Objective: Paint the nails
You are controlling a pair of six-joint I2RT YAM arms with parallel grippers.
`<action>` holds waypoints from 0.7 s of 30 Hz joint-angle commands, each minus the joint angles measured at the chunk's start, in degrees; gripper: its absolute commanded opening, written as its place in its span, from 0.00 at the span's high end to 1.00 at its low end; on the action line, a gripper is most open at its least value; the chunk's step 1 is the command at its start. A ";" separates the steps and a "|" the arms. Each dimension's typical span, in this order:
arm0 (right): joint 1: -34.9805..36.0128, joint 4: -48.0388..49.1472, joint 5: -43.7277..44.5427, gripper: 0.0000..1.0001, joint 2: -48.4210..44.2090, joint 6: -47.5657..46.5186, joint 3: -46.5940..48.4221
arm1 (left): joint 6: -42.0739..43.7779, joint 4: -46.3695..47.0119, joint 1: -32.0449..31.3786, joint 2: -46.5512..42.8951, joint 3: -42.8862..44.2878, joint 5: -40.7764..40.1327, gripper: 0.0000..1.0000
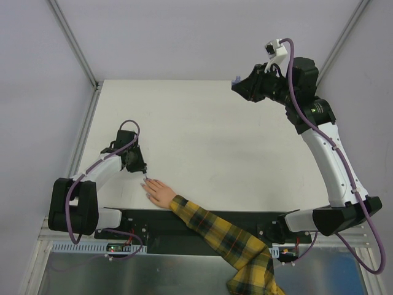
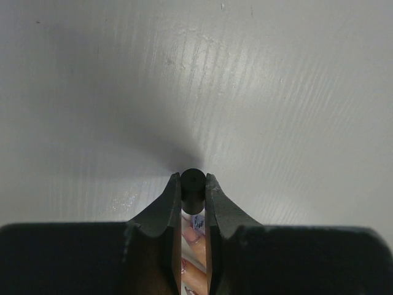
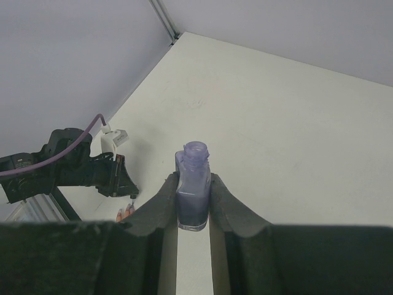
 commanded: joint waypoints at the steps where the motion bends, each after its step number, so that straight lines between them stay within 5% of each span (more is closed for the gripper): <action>1: -0.30 2.63 -1.07 1.00 -0.19 0.51 2.17 | -0.97 -0.44 -0.15 0.23 1.85 -1.59 1.00; 21: -0.39 2.63 -1.51 1.00 -2.03 0.60 0.67 | -0.80 -1.15 -0.07 -3.64 1.06 -1.94 1.00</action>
